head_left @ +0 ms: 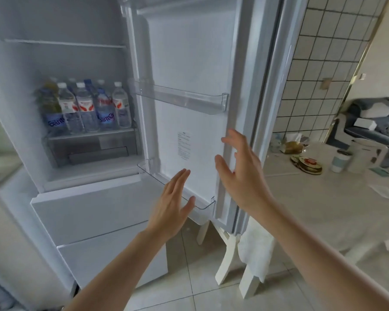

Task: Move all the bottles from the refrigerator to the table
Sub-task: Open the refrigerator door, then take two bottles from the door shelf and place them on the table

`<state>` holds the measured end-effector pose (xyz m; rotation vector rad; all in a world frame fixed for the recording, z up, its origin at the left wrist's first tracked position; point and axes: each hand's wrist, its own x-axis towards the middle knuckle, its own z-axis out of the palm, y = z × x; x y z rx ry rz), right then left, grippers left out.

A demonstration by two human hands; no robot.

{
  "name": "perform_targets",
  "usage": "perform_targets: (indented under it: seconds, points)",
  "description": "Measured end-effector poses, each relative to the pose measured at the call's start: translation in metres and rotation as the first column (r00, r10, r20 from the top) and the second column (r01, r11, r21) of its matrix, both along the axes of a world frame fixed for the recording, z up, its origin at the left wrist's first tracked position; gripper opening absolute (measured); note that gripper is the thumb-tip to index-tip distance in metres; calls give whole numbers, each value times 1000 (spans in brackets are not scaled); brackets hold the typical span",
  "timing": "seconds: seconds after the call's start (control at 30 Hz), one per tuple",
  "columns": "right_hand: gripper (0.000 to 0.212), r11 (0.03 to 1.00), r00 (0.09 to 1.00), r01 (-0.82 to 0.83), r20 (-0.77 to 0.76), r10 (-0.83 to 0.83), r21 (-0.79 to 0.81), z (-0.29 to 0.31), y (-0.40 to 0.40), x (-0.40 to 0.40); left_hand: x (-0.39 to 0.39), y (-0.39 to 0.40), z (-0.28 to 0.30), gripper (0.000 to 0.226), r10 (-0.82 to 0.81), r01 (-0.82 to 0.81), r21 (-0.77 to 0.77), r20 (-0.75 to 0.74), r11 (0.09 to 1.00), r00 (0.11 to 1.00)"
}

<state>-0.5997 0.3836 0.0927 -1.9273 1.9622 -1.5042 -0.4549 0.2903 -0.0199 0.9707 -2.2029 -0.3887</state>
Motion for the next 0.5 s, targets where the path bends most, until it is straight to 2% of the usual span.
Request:
perform_targets:
  seconds: [0.27, 0.5]
  points:
    - [48, 987, 989, -148, 31, 146, 64, -24, -73, 74, 98, -41, 4, 49, 227, -216, 93, -137, 972, 964]
    - [43, 958, 964, -266, 56, 261, 107, -40, -179, 170, 210, -125, 1, 38, 382, -362, 127, -226, 924, 896]
